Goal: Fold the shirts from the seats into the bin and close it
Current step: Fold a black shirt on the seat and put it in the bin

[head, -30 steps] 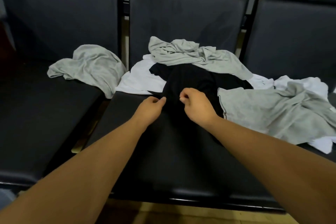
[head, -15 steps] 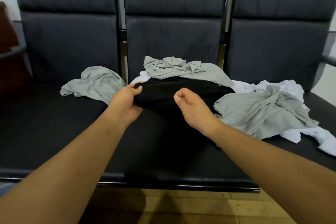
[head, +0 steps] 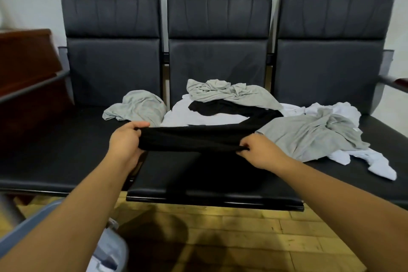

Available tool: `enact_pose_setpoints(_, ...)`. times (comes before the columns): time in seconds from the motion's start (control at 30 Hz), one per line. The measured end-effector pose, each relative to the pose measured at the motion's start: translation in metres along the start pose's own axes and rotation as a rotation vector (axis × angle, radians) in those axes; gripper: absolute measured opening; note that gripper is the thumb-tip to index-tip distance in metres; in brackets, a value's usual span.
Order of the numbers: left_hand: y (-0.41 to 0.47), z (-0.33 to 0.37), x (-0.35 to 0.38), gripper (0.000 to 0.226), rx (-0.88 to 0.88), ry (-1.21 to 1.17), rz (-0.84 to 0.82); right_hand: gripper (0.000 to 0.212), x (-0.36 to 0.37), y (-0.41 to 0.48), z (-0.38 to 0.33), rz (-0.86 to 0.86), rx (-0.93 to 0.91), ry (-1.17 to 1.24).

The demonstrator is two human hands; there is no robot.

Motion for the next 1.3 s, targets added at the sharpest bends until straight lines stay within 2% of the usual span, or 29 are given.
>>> enact_pose_setpoints(0.03,0.003,-0.004,-0.005,0.036,0.029,0.125,-0.032,0.012,-0.002,-0.002,0.004,0.054,0.018,0.047)
enact_pose_setpoints(0.1,0.007,-0.013,-0.008,0.026,0.127,0.528,-0.113,0.015,-0.007,-0.006,-0.004,0.159,-0.046,0.144)
enact_pose_setpoints(0.17,0.009,-0.020,-0.003,0.010,0.261,0.927,-0.229,0.019,-0.008,-0.013,-0.031,0.163,-0.149,0.265)
enact_pose_setpoints(0.2,0.007,-0.023,0.002,0.008,0.322,1.010,-0.294,0.019,-0.007,-0.016,-0.046,0.132,-0.193,0.325)
enact_pose_setpoints(0.27,-0.003,-0.029,0.019,0.029,0.386,0.925,-0.488,0.019,0.000,-0.020,-0.072,0.083,-0.248,0.406)
enact_pose_setpoints(0.33,-0.021,-0.041,0.037,0.045,0.243,0.706,-0.793,0.018,0.009,-0.018,-0.080,0.082,-0.244,0.464)
enact_pose_setpoints(0.4,-0.039,-0.055,0.051,0.049,0.099,0.669,-1.012,0.022,0.015,-0.016,-0.074,0.069,-0.198,0.522)
enact_pose_setpoints(0.43,-0.043,-0.061,0.056,0.045,0.070,0.693,-1.067,0.025,0.017,-0.014,-0.068,0.056,-0.174,0.529)
enact_pose_setpoints(0.5,-0.042,-0.071,0.065,0.032,0.129,0.761,-1.111,0.028,0.019,-0.015,-0.055,0.015,-0.143,0.489)
enact_pose_setpoints(0.6,-0.034,-0.075,0.065,0.014,0.201,0.823,-1.146,0.017,0.021,-0.018,-0.035,-0.092,-0.101,0.417)
enact_pose_setpoints(0.67,-0.028,-0.074,0.056,0.013,0.161,0.920,-1.219,0.013,0.025,-0.024,-0.028,-0.268,-0.058,0.454)
enact_pose_setpoints(0.73,-0.022,-0.069,0.044,0.015,0.104,1.075,-1.271,0.009,0.031,-0.033,-0.028,-0.570,-0.031,0.537)
enact_pose_setpoints(0.8,-0.016,-0.065,0.036,0.011,0.090,1.168,-1.241,0.020,0.037,-0.035,-0.023,-0.801,0.025,0.591)
enact_pose_setpoints(0.83,-0.014,-0.065,0.036,0.007,0.103,1.164,-1.197,0.026,0.041,-0.032,-0.016,-0.810,0.093,0.614)
enact_pose_setpoints(0.87,-0.014,-0.067,0.037,0.008,0.130,1.135,-1.138,0.030,0.045,-0.025,-0.007,-0.736,0.179,0.623)
enact_pose_setpoints(0.93,-0.013,-0.074,0.048,0.016,0.245,1.093,-0.976,0.035,0.050,-0.010,0.019,-0.460,0.341,0.533)
enact_pose_setpoints(0.97,-0.012,-0.078,0.056,0.017,0.333,1.109,-0.878,0.037,0.051,-0.005,0.033,-0.333,0.385,0.433)
enact_pose_setpoints(1.03,-0.007,-0.088,0.073,0.022,0.511,1.197,-0.691,0.039,0.051,0.002,0.057,-0.184,0.423,0.259)
enact_pose_setpoints(1.1,-0.003,-0.099,0.090,0.038,0.562,1.228,-0.561,0.044,0.052,0.002,0.071,-0.141,0.492,0.218)
enact_pose_setpoints(1.2,0.000,-0.115,0.109,0.060,0.456,1.282,-0.473,0.047,0.059,0.000,0.078,-0.107,0.569,0.231)
enact_pose_setpoints(1.3,0.005,-0.127,0.122,0.063,0.473,1.335,-0.459,0.049,0.070,0.008,0.079,-0.037,0.510,0.204)
Point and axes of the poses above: each hand's wrist, its own y-axis towards the middle knuckle, its own x-axis out of the palm, z = x × y, the point moved 3 cm from there along y, towards the middle knuckle, and after that the axes turned 9 degrees about z, right-handed, at the moved point
